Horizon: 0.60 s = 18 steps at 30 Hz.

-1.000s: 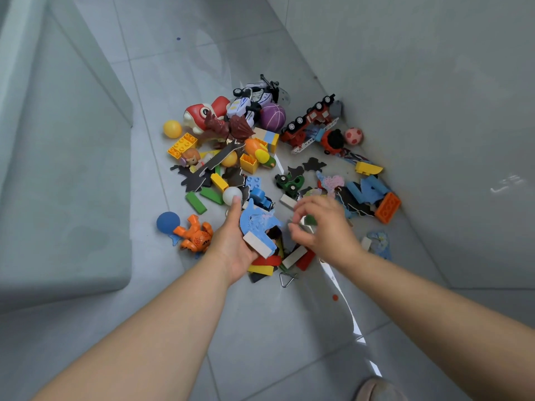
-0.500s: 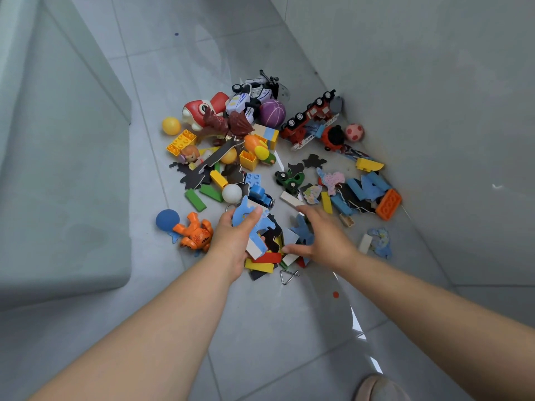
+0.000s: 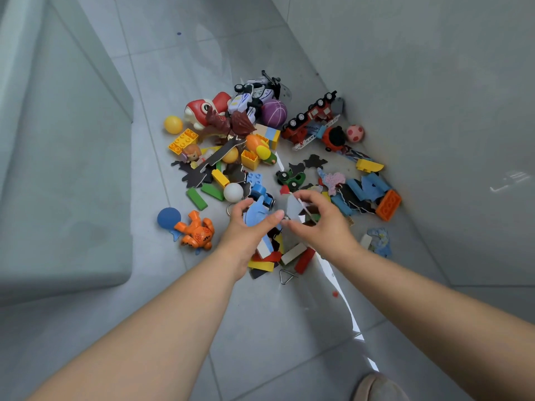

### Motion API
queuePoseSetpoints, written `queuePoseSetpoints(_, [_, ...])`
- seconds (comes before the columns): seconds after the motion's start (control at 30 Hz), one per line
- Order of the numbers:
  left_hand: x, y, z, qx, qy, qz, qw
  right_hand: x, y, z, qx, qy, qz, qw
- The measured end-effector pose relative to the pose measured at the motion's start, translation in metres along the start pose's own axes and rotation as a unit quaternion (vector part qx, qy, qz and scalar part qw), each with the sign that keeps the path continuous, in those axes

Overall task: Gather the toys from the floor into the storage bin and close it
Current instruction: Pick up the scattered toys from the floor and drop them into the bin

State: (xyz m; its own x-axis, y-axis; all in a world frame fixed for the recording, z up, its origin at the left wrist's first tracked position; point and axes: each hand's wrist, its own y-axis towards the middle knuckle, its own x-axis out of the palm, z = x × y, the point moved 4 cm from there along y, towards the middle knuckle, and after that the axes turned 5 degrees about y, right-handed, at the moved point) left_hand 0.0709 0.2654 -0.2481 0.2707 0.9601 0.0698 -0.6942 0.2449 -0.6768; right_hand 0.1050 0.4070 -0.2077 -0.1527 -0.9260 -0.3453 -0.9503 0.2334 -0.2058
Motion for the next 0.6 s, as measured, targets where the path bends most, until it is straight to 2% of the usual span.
queuePoseSetpoints(0.1, [0.008, 0.000, 0.003, 0.009, -0.047, -0.041, 0.998, 0.021, -0.005, -0.014, -0.015, -0.007, -0.078, 0.997])
queuePoseSetpoints(0.2, [0.014, -0.002, 0.006, 0.019, -0.058, -0.035, 0.997, 0.026, -0.009, -0.017, 0.013, 0.008, -0.125, 0.992])
queuePoseSetpoints(0.37, [0.013, -0.009, 0.009, 0.006, -0.051, -0.031, 0.998, 0.014, -0.006, -0.018, 0.026, -0.001, -0.090, 0.996])
queuePoseSetpoints(0.43, [0.013, -0.007, 0.009, -0.001, -0.082, -0.028, 0.996, 0.021, -0.009, -0.021, 0.015, -0.008, -0.118, 0.993])
queuePoseSetpoints(0.53, [0.010, -0.001, 0.007, -0.003, -0.109, -0.001, 0.994, 0.034, -0.016, -0.022, 0.021, 0.046, -0.159, 0.986])
queuePoseSetpoints(0.6, [0.006, 0.002, 0.006, 0.007, -0.084, 0.034, 0.996, 0.036, -0.015, -0.021, 0.030, 0.109, -0.154, 0.982])
